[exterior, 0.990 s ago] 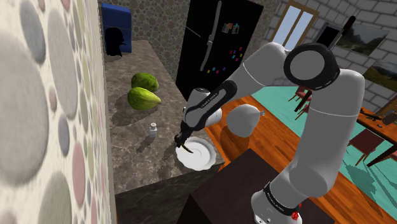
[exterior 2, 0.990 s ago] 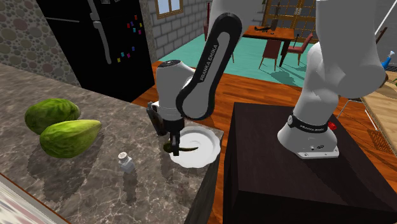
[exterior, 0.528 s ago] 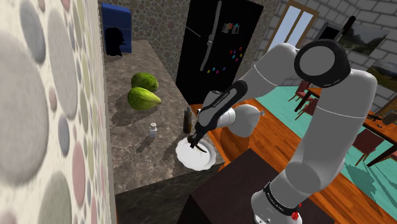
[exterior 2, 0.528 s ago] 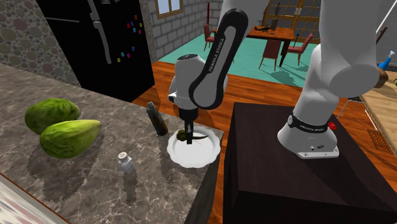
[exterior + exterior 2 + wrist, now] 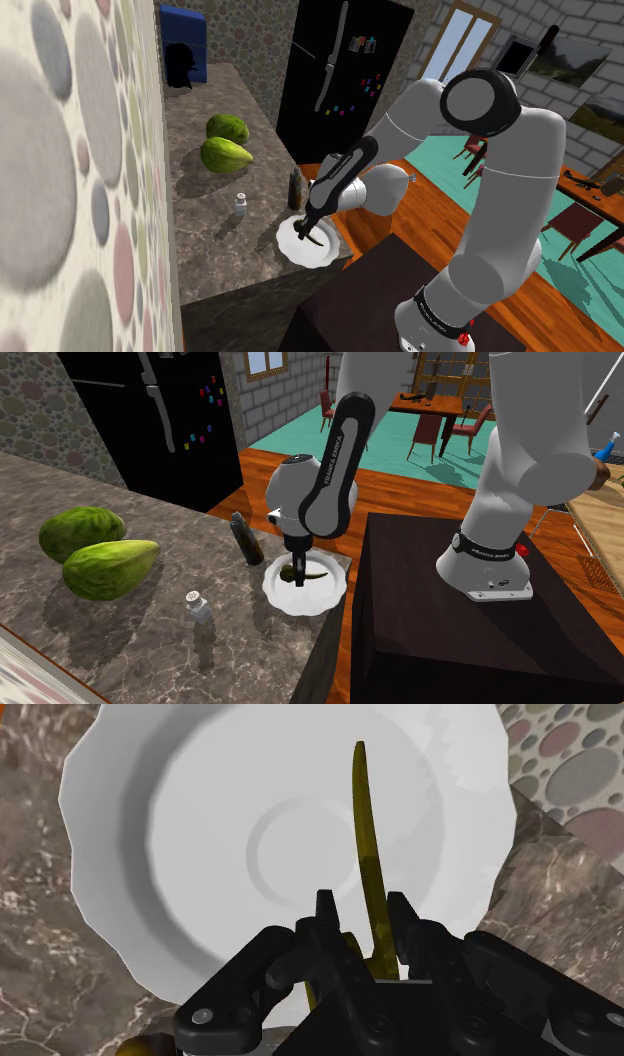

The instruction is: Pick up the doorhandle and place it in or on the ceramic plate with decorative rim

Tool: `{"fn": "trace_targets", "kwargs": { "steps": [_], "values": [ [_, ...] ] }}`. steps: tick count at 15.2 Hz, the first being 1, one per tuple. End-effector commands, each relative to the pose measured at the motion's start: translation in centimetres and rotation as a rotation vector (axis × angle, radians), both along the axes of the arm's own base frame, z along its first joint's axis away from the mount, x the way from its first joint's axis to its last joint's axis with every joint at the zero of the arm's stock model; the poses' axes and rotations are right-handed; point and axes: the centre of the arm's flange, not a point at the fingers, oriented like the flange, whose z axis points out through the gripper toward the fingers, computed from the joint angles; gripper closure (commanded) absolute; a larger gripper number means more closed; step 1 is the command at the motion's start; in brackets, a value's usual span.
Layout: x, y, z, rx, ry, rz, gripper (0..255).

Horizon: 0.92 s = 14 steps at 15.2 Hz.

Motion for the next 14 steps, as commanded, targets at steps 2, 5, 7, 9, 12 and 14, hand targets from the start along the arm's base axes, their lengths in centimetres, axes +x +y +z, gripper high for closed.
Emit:
{"fn": "trace_targets", "kwargs": {
  "steps": [2, 5, 7, 9, 12, 14],
  "values": [
    [0.07, -0.02, -1.95, 0.0, 0.0, 0.0, 255],
    [0.07, -0.02, -1.95, 0.0, 0.0, 0.0, 255],
    [0.07, -0.02, -1.95, 0.0, 0.0, 0.0, 255],
    [0.07, -0.02, -1.95, 0.0, 0.0, 0.0, 255],
    [0.07, -0.02, -1.95, 0.0, 0.0, 0.0, 0],
    [0.07, -0.02, -1.95, 0.0, 0.0, 0.0, 0]
  ]
}}
